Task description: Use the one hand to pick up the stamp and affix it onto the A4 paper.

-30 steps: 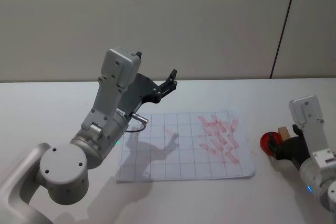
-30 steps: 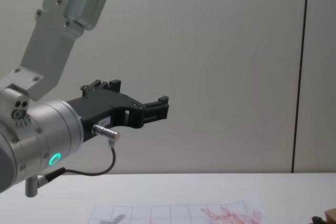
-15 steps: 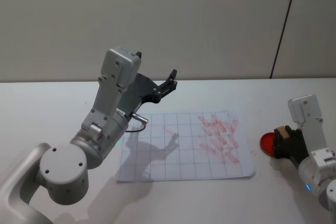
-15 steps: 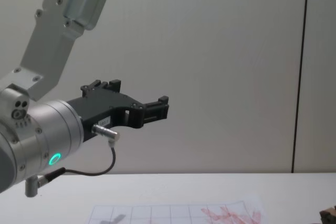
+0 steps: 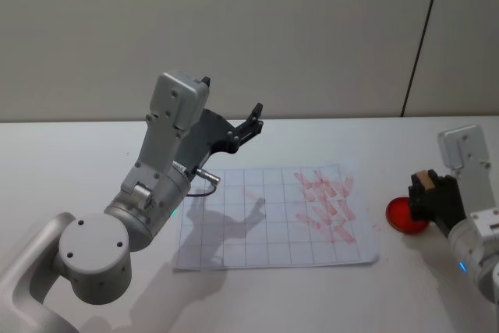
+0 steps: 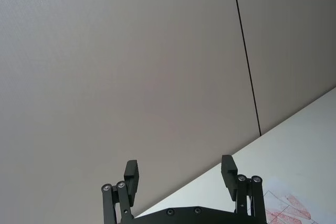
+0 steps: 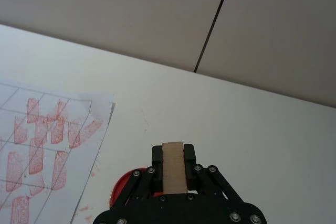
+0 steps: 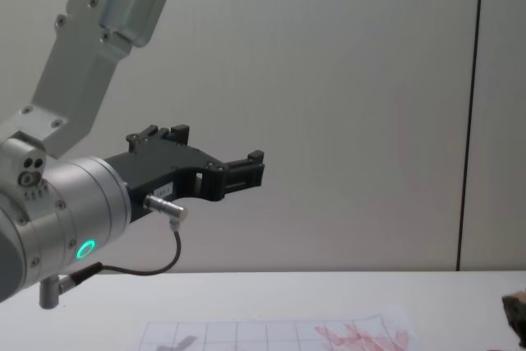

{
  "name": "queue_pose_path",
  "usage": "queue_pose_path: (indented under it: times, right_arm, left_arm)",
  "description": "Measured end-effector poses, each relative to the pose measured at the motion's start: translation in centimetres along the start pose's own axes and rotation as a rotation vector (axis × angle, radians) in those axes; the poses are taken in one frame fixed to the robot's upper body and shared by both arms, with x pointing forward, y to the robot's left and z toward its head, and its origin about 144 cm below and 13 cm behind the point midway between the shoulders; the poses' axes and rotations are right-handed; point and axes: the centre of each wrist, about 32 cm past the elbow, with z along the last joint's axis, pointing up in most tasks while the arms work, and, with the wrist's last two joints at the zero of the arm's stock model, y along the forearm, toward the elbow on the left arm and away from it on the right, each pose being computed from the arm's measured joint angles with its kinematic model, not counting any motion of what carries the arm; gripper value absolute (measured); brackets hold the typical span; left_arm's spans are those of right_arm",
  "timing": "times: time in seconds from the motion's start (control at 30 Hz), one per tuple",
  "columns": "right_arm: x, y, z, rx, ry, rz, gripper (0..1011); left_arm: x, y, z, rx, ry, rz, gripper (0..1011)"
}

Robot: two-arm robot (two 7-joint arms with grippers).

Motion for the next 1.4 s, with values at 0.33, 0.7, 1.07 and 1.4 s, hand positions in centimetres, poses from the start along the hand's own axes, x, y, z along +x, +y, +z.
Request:
queue_pose_path:
  times: [0.33,0.7,1.07,1.4]
  right_arm:
    - [0.3,-0.8,0.9,0.045,0.065,0.031,216]
    - [0.6,-1.5,0.4,0.041,0.135,0.071,216]
    - [0.9,-1.3,-0.6,0.034,0.173,0.075,216]
    - [1.0,-0.4,-1.7,0.023,0.197,0.08,217]
  left_arm:
    - [0.0,0.0,0.0,0.0,0.0,0.0,1001]
    - [0.0,0.0,0.0,0.0,0.0,0.0,1002]
    - [0.0,0.0,0.0,0.0,0.0,0.0,1001]
    - [0.0,0.0,0.0,0.0,0.0,0.0,1002]
